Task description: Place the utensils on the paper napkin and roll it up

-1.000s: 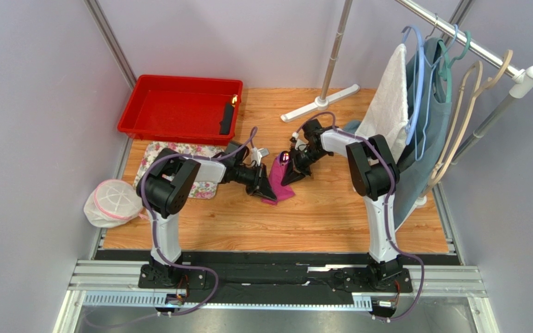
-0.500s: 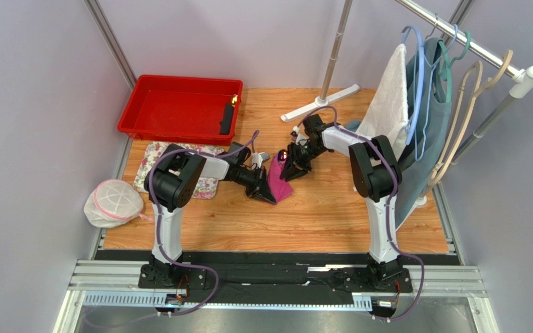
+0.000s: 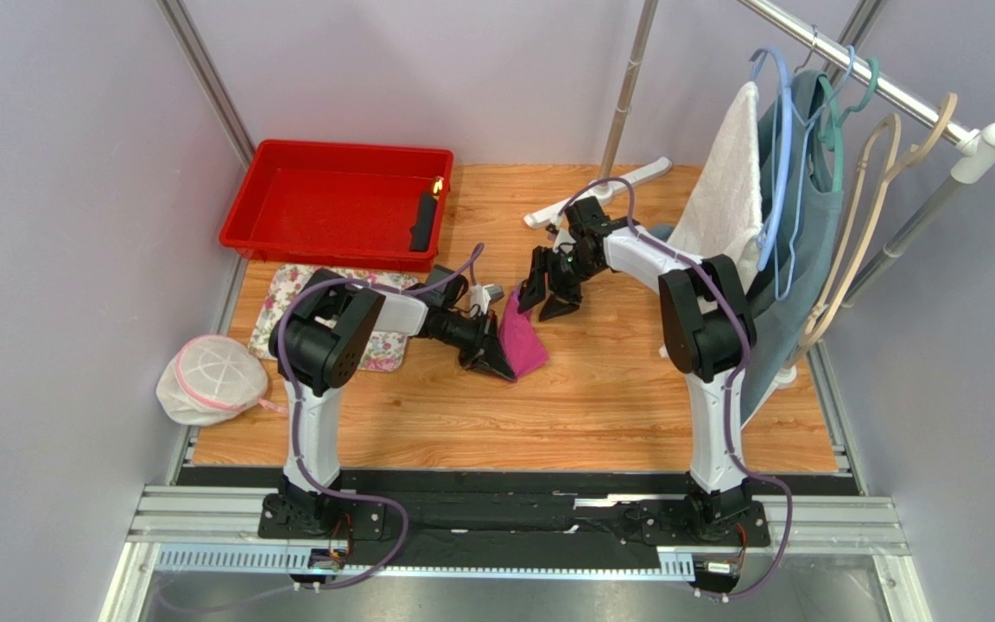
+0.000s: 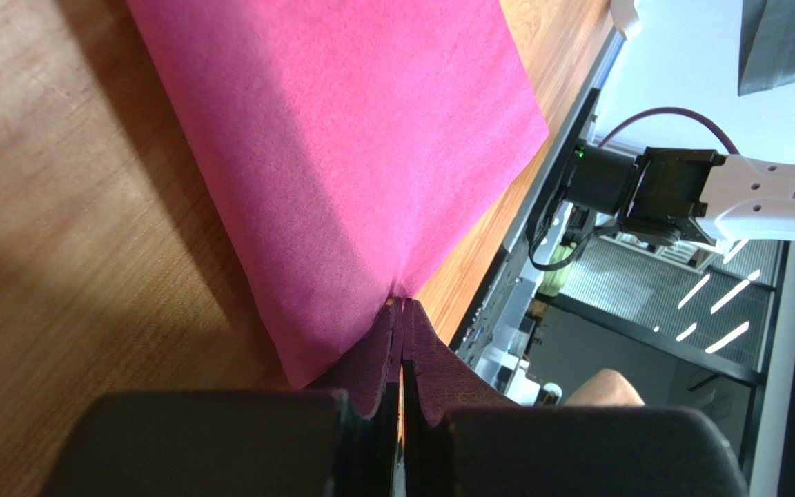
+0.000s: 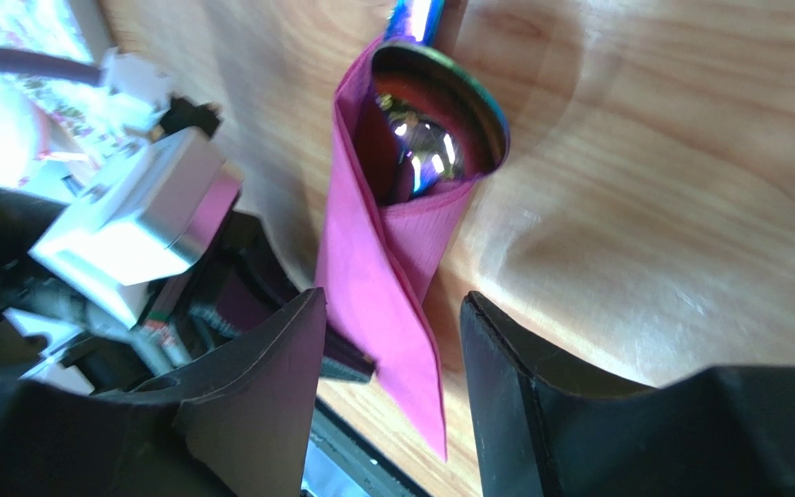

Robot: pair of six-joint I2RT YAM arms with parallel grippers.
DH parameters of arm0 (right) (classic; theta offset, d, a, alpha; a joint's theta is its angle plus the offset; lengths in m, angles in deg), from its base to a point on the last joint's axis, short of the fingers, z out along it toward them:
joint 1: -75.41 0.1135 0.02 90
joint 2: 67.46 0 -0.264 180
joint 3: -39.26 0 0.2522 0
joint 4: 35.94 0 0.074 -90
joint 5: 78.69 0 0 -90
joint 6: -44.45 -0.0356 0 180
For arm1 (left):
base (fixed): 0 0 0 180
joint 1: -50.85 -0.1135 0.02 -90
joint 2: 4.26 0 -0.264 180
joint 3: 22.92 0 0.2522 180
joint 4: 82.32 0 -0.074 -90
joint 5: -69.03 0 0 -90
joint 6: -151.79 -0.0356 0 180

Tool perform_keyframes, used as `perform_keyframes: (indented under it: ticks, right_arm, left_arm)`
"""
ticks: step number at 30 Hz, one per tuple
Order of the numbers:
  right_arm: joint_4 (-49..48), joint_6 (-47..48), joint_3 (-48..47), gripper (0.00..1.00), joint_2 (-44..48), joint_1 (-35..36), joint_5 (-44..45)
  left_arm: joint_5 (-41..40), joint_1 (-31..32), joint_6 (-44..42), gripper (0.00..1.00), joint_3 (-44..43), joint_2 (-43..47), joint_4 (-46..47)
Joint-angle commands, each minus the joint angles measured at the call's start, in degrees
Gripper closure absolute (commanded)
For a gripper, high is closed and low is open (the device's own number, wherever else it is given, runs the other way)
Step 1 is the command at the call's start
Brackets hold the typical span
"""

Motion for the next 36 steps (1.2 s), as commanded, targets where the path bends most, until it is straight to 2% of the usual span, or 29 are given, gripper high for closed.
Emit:
perform_keyframes:
  ticks: [1, 6, 12, 15, 21, 26, 29, 30, 32, 35, 36]
  right_arm:
    - [0.1, -0.4, -1.7, 0.47, -3.6, 1.8, 2.6]
    - [0.3, -0.8, -0.5, 0.51, -4.9, 2.1, 5.2]
    - [-0.7, -1.6, 0.4, 0.59, -6.8, 2.7, 2.8]
    - [-1.8, -2.1, 0.8, 0.68, -7.5, 2.6, 0.2]
    - [-4.0, -3.0, 1.1, 0.99, -7.6, 1.9, -3.1]
    - [-6.8, -3.1, 1.5, 1.00, -5.1, 0.8, -5.2]
    - [-7.9, -1.7, 1.0, 1.00, -2.5, 0.5, -5.9]
    - [-8.2, -1.5, 0.9, 1.00, -1.8, 0.5, -6.0]
    - [-8.9, -0.5, 0.6, 1.00, -0.5, 0.3, -6.7]
    - [-9.8, 0.3, 0.6, 1.00, 0.5, 0.2, -7.3]
    - [-10.1, 0.3, 0.8, 1.00, 0.9, 0.1, -7.4]
  left_arm:
    - [-8.4, -0.3, -3.9, 1.00, -0.2, -1.1, -2.6]
    - [-8.7, -0.2, -3.8, 1.00, -0.4, -1.1, -2.3]
    - [-8.8, -0.2, -3.5, 1.00, -0.7, -1.2, -2.0]
    - [-8.9, -0.2, -3.1, 1.00, -1.2, -1.2, -1.8]
    - [-8.8, -0.2, -2.6, 1.00, -1.9, -1.0, -1.4]
    - [-8.1, -0.8, -2.0, 0.98, -1.3, 3.3, 0.6]
    - [-8.0, -1.5, -2.0, 0.80, -0.7, 8.8, 1.8]
    - [-7.9, -1.7, -2.5, 0.70, -1.4, 10.3, 1.6]
    - [-8.3, -2.1, -4.9, 0.59, -2.5, 15.3, -1.1]
    - [-9.9, -2.7, -9.4, 0.36, -4.6, 21.3, -5.7]
    - [-10.9, -2.9, -10.5, 0.26, -5.3, 22.7, -7.0]
